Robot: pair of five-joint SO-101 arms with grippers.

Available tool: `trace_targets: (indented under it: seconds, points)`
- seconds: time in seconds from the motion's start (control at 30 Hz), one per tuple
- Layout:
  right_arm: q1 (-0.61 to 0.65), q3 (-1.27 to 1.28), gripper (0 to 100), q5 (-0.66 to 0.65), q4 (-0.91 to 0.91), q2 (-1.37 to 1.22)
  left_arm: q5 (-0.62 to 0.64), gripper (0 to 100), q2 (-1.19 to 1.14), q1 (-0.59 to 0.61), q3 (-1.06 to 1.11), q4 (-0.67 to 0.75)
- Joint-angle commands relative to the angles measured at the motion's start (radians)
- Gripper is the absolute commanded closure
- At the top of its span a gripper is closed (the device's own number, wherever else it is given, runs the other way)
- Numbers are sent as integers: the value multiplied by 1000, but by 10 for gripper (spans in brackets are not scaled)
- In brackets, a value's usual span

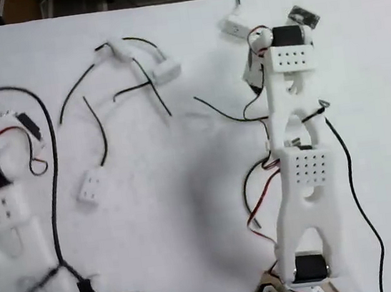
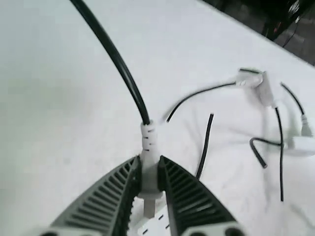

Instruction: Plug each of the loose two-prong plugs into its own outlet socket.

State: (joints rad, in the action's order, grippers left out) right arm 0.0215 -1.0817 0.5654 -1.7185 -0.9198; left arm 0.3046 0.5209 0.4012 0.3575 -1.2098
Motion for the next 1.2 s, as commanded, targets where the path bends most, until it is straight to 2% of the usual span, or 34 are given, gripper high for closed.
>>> trace_targets:
  seconds: [0.0,0.13,0.23,0.3,0.4,0.5,0.63,0.73,0.9,1.03,1.17]
  points:
    - [42,91,608,3,31,58,12,976,-31,-10,-69,-69]
    - [90,244,608,3,145,58,149,976,-30,-42,-78,-146]
    - [111,334,608,2,236,59,270,976,-31,-154,-61,-247]
    - [113,361,608,2,269,59,295,976,-31,-246,-40,-298]
    - [108,364,608,-2,292,59,316,976,-31,-354,-29,-295]
    - [107,367,608,-3,309,59,476,976,-33,-337,5,-278]
    - [113,367,608,-3,309,59,566,976,-33,-263,115,-146]
    - [113,367,608,-3,323,59,647,976,-33,-203,255,46]
    - [114,367,608,-3,325,58,626,978,-31,-189,408,308]
    - [125,361,608,-3,325,38,608,978,-31,-189,446,396]
    - [142,358,608,-3,344,4,519,978,-31,-191,476,463]
